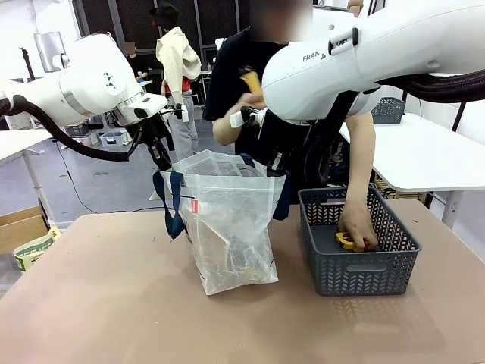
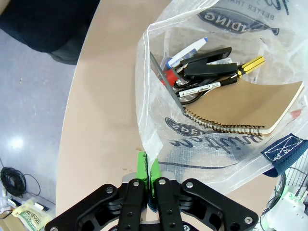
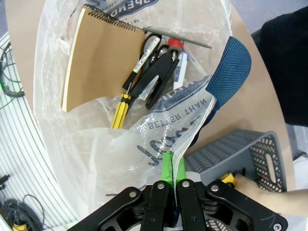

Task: Transfer purchased items from the store into the shopping bag.
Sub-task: Move the Reusable shopping bag to the right side of the table.

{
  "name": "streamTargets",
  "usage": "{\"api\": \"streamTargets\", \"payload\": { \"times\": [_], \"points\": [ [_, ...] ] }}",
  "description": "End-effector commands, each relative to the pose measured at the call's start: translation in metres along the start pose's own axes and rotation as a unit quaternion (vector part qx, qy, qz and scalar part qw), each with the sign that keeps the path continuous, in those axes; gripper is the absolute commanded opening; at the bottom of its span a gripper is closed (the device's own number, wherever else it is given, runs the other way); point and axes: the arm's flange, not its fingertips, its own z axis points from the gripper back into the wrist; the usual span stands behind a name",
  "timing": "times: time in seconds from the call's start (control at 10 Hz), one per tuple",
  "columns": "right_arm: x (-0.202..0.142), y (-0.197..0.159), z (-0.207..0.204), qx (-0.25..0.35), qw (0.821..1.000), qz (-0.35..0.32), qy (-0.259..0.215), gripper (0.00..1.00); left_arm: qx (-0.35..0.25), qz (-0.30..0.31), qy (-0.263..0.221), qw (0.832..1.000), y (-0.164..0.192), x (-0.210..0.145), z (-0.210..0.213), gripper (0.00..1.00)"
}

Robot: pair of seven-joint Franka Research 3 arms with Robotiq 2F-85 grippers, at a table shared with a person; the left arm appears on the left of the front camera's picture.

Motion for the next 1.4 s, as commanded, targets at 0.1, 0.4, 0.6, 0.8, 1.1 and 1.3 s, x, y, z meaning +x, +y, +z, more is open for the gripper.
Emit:
{"api": "streamTargets", "payload": {
  "times": [0.1,0.4,0.6,0.8,1.1,1.3],
  "points": [
    [-0.0016,-0.0007,0.0001,-0.001,1.000,0.001,0.003,0.00,0.000,0.000,0.000,1.000,0.0005,-0.0012,0.0001,0.00],
    [-0.0016,-0.0007,0.0001,-0.001,1.000,0.001,0.003,0.00,0.000,0.000,0.000,1.000,0.0005,-0.0012,0.0001,0.00],
    [-0.0016,-0.0007,0.0001,-0.001,1.000,0.001,0.003,0.00,0.000,0.000,0.000,1.000,0.0005,-0.0012,0.0001,0.00],
    [-0.0016,-0.0007,0.0001,-0.001,1.000,0.001,0.003,0.00,0.000,0.000,0.000,1.000,0.0005,-0.0012,0.0001,0.00],
    [-0.0016,-0.0007,0.0001,-0.001,1.000,0.001,0.003,0.00,0.000,0.000,0.000,1.000,0.0005,-0.0012,0.0001,0.00],
    [-0.0016,-0.0007,0.0001,-0.001,1.000,0.001,0.003,0.00,0.000,0.000,0.000,1.000,0.0005,-0.0012,0.0001,0.00]
  ]
}}
